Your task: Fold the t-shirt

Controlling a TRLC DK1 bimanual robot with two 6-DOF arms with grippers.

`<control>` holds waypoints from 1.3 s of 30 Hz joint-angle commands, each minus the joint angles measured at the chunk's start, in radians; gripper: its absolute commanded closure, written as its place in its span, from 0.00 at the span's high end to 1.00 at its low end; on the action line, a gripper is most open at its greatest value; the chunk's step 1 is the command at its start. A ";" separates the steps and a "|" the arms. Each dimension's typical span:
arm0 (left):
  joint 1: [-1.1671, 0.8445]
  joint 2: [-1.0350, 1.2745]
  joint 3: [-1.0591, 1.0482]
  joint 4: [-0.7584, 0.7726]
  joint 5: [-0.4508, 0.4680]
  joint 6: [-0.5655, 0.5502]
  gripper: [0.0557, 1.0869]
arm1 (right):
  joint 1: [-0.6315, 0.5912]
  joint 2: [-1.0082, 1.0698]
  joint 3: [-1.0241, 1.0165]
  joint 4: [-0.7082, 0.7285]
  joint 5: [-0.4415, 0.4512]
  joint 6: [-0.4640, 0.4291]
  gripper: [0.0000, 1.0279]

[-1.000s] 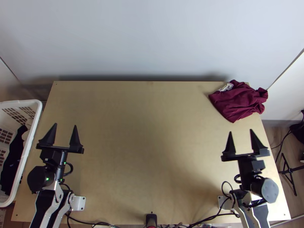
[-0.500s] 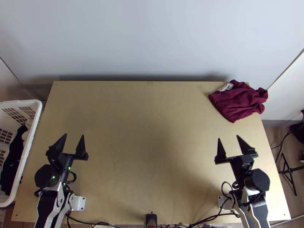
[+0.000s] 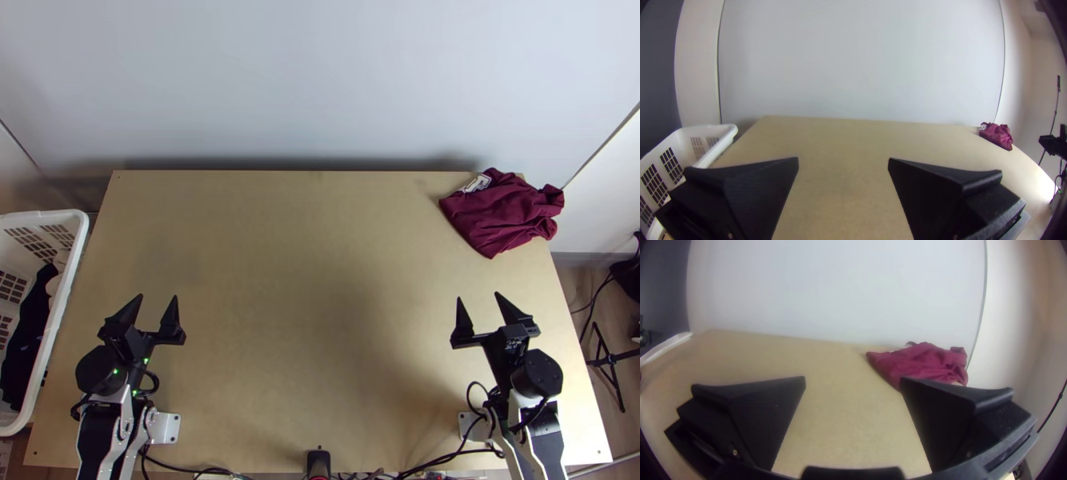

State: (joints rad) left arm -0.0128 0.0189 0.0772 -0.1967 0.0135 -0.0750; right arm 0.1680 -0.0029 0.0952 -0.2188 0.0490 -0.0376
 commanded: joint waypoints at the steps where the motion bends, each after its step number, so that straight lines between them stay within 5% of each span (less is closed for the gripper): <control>1: 0.019 -0.020 -0.002 -0.023 0.000 0.000 0.95 | -0.004 0.000 0.000 -0.007 0.000 -0.001 0.96; 39: 0.019 -0.020 -0.002 -0.023 0.000 0.000 0.95 | -0.030 0.000 0.000 -0.007 -0.001 -0.001 0.96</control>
State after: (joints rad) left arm 0.0059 -0.0002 0.0750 -0.2195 0.0135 -0.0753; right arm 0.1387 -0.0021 0.0948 -0.2256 0.0479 -0.0383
